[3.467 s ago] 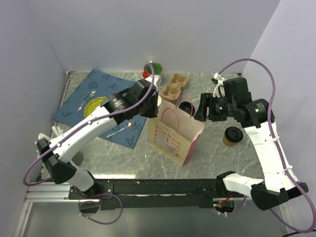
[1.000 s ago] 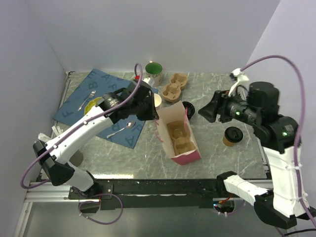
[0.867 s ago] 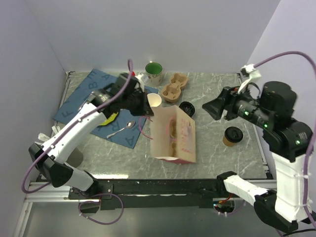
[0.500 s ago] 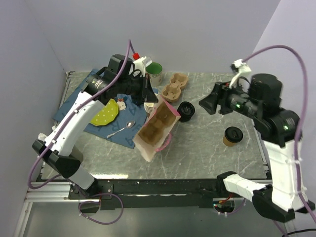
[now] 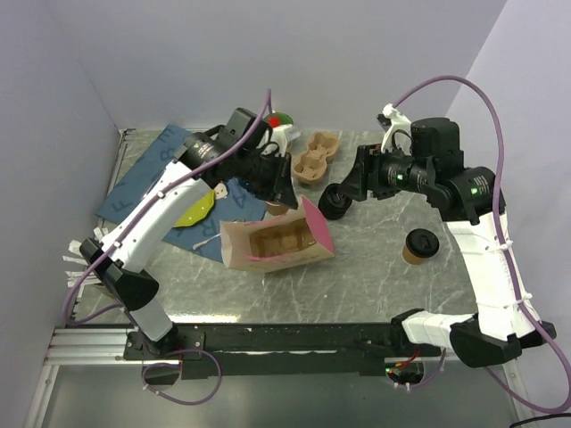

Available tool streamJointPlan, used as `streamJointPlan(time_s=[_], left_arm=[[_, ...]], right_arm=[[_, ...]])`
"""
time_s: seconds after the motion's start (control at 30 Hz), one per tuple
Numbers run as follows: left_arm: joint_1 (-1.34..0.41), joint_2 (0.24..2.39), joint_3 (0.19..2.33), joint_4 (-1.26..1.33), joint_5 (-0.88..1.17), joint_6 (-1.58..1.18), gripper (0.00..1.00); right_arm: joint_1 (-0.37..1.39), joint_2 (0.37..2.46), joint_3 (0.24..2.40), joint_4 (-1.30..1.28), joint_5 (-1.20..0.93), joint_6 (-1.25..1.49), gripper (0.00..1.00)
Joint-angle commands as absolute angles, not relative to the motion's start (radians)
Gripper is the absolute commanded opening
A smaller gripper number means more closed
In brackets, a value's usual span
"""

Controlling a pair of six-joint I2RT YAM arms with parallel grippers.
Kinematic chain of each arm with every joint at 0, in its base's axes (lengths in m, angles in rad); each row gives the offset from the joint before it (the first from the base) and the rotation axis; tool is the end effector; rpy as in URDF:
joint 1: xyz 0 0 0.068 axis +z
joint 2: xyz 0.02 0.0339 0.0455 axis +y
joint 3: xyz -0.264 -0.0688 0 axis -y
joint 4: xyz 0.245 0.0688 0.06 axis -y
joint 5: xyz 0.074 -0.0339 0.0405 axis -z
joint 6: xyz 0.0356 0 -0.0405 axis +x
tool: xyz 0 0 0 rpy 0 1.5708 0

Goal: Pack the takeout coffee

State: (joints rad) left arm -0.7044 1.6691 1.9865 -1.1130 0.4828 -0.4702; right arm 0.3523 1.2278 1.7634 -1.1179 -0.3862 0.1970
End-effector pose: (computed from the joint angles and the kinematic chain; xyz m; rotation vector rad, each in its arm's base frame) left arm 0.2437 -0.2288 0.4343 0.5495 2.4892 -1.0936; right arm 0.1837 0.0818 0.4799 -0.3987 2.1589 0.7300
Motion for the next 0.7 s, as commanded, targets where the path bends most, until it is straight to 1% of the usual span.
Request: streamJointPlan(time_s=[0.0,0.03,0.07,0.17,0.2,0.3,0.33,0.4,0.43,0.47,0.53,0.67], left_arm=[[-0.733,1.693,2.055,-1.126,0.456,-0.515,0.1],[-0.735,1.7,2.075,-1.121,0.445,-0.523,0.13],[-0.736,1.707,2.089,-1.118,0.43,-0.528,0.27],[-0.738,1.743,2.161,-1.12,0.336,-0.54,0.55],[-0.738,1.746,2.175,-1.108,0.255,-0.554,0.59],[-0.738,1.72,2.192,-1.054,0.169,-0.571,0.67],[-0.738,1.712,2.192,-1.03,0.105,-0.575,0.75],[-0.736,1.691,2.192,-1.012,0.059,-0.58,0.77],[-0.735,1.686,2.198,-1.017,0.004,-0.581,0.79],[-0.727,1.677,2.197,-1.017,0.003,-0.586,0.79],[-0.724,1.638,2.159,-1.017,-0.116,-0.62,0.78],[-0.706,1.534,2.068,-1.057,-0.196,-0.702,0.78]], right_arm=[[0.37,1.186,1.744,-1.111,-0.408,0.228,0.7],[0.368,1.178,1.729,-1.111,-0.405,0.232,0.7],[0.37,1.171,1.717,-1.109,-0.402,0.236,0.7],[0.37,1.144,1.678,-1.117,-0.376,0.244,0.7],[0.37,1.131,1.666,-1.117,-0.368,0.244,0.7],[0.37,1.106,1.622,-1.094,-0.368,0.242,0.7],[0.37,1.101,1.606,-1.083,-0.37,0.241,0.7],[0.37,1.107,1.574,-1.062,-0.359,0.236,0.7],[0.37,1.115,1.577,-1.065,-0.323,0.235,0.69],[0.371,1.121,1.591,-1.072,-0.304,0.232,0.69],[0.37,1.134,1.609,-1.077,-0.269,0.222,0.7],[0.37,1.134,1.661,-1.095,-0.18,0.216,0.69]])
